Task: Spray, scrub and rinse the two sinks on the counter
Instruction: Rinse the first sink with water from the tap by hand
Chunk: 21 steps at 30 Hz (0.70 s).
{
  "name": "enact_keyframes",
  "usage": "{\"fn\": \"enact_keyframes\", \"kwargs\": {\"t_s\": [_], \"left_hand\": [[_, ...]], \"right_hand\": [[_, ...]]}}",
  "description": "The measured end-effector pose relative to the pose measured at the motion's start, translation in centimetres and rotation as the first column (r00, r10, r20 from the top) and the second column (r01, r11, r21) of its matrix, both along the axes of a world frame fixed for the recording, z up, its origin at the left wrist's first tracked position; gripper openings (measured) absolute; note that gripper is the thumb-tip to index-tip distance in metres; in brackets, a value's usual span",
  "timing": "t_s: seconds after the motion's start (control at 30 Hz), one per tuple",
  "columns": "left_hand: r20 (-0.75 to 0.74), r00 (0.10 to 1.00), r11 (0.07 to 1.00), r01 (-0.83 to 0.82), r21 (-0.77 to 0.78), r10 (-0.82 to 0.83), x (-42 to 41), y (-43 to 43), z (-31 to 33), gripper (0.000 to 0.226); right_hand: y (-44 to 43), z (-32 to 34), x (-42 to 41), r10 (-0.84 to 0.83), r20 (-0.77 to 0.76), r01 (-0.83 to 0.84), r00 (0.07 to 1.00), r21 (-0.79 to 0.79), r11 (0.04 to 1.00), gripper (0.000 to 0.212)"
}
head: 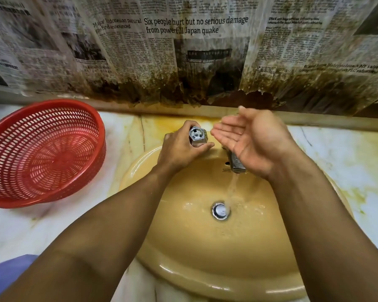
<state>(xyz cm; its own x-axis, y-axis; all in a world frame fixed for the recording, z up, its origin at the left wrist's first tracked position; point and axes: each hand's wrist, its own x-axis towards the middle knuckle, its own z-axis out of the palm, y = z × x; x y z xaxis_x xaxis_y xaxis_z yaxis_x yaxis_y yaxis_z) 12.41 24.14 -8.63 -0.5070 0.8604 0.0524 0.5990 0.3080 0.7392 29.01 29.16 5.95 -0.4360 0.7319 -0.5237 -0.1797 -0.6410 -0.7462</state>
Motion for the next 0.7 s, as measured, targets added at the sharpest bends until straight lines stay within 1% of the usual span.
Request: {"fn": "enact_keyframes", "kwargs": {"t_s": [0.03, 0.07, 0.1, 0.13, 0.2, 0.23, 0.27, 0.3, 0.33, 0.37, 0.4, 0.43, 0.5, 0.57, 0.63, 0.7], "left_hand": [[-0.011, 1.000, 1.000, 0.002, 0.007, -0.002, 0.0, 0.0, 0.0, 0.061], [-0.016, 1.000, 1.000, -0.001, 0.013, 0.001, -0.1, 0.1, 0.1, 0.061], [-0.019, 1.000, 1.000, -0.002, 0.017, 0.003, -0.1, 0.1, 0.1, 0.063], [-0.026, 1.000, 1.000, 0.000, 0.016, 0.001, -0.2, 0.1, 0.0, 0.064], [-0.046, 0.999, 1.000, 0.016, 0.017, -0.016, -0.5, 0.1, -0.1, 0.063], [-0.055, 0.998, 0.999, 0.031, 0.021, -0.030, -0.6, 0.1, -0.3, 0.062], [-0.061, 0.997, 0.999, 0.042, 0.024, -0.040, -0.8, 0.1, -0.4, 0.061], [-0.063, 0.997, 0.999, 0.047, 0.027, -0.046, -0.9, 0.1, -0.4, 0.060], [-0.058, 0.997, 0.998, 0.050, 0.029, -0.048, -0.9, 0.1, -0.5, 0.060], [-0.049, 0.997, 0.998, 0.053, 0.034, -0.052, -1.0, 0.1, -0.5, 0.059], [-0.039, 0.998, 0.998, 0.059, 0.039, -0.057, -1.0, 0.1, -0.6, 0.060], [-0.032, 0.997, 0.997, 0.064, 0.043, -0.063, -1.1, 0.0, -0.7, 0.061], [-0.046, 0.997, 0.998, 0.062, 0.027, -0.061, -1.2, -0.1, -1.0, 0.066], [-0.115, 0.993, 0.999, 0.036, -0.015, -0.038, -1.3, -0.1, -1.1, 0.071], [-0.200, 0.980, 0.996, -0.006, -0.092, -0.013, -1.2, -0.1, -1.0, 0.078], [-0.262, 0.965, 0.975, -0.043, -0.218, -0.016, -1.0, -0.1, -0.8, 0.093]], "right_hand": [[0.0, 0.1, -0.7, 0.032, 0.044, -0.033, 0.999, 0.019, 0.999, 0.040], [-0.2, -0.1, -1.0, 0.029, 0.087, -0.033, 0.996, 0.047, 0.998, 0.039], [-0.4, -0.4, -0.8, -0.016, 0.121, 0.006, 0.993, 0.078, 0.997, 0.035], [-0.6, -1.0, -0.2, -0.095, 0.135, 0.081, 0.986, 0.103, 0.991, 0.030], [-1.2, -2.6, 1.7, -0.289, 0.131, 0.278, 0.948, 0.097, 0.956, 0.023], [-1.6, -3.6, 2.8, -0.376, 0.159, 0.369, 0.913, 0.072, 0.926, 0.025], [-2.0, -5.1, 3.9, -0.428, 0.209, 0.434, 0.879, 0.017, 0.901, 0.026], [-2.4, -6.6, 4.9, -0.441, 0.251, 0.471, 0.862, -0.076, 0.879, 0.027], [-2.9, -8.0, 5.5, -0.408, 0.258, 0.463, 0.876, -0.213, 0.860, 0.029], [-3.4, -9.0, 5.7, -0.360, 0.213, 0.416, 0.908, -0.367, 0.832, 0.034], [-3.9, -9.6, 5.7, -0.330, 0.138, 0.354, 0.934, -0.494, 0.794, 0.041], [-4.2, -9.8, 5.3, -0.334, 0.048, 0.301, 0.941, -0.568, 0.766, 0.046], [-4.0, -9.4, 4.1, -0.414, -0.124, 0.250, 0.902, -0.634, 0.732, 0.053], [-3.3, -8.3, 2.7, -0.492, -0.241, 0.232, 0.836, -0.657, 0.717, 0.056], [-2.9, -7.7, 2.1, -0.516, -0.321, 0.195, 0.794, -0.670, 0.716, 0.058], [-3.4, -7.9, 2.4, -0.516, -0.295, 0.218, 0.804, -0.661, 0.718, 0.051]]}}
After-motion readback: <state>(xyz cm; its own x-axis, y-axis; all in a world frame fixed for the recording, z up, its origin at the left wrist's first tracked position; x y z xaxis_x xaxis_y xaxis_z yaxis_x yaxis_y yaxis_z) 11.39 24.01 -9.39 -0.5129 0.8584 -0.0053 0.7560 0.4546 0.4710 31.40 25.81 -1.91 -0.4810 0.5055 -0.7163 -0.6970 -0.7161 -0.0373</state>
